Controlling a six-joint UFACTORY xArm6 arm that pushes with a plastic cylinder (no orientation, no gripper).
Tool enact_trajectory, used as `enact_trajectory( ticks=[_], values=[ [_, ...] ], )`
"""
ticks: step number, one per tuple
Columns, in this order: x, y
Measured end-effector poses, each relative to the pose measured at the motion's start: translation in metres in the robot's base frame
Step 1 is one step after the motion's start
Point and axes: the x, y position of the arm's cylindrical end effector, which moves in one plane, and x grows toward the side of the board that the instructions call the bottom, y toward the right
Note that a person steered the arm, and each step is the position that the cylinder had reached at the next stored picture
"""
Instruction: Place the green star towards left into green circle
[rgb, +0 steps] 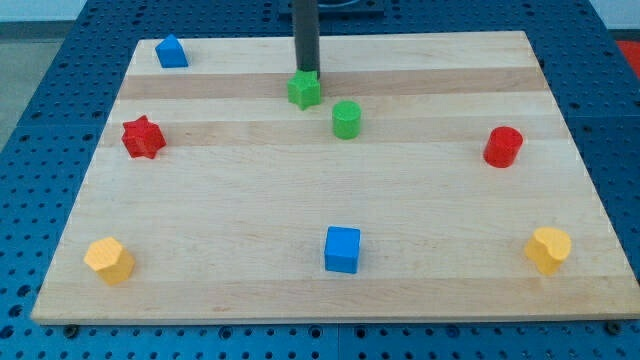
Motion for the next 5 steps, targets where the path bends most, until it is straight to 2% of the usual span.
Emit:
enact_trajectory(
  ticks=[1,2,3,4,5],
  values=[
    [0.015,-0.004],
    [0.003,-0.010],
    [0.003,-0.049],
    [0.014,-0.081],
    [0.040,-0.086]
  ],
)
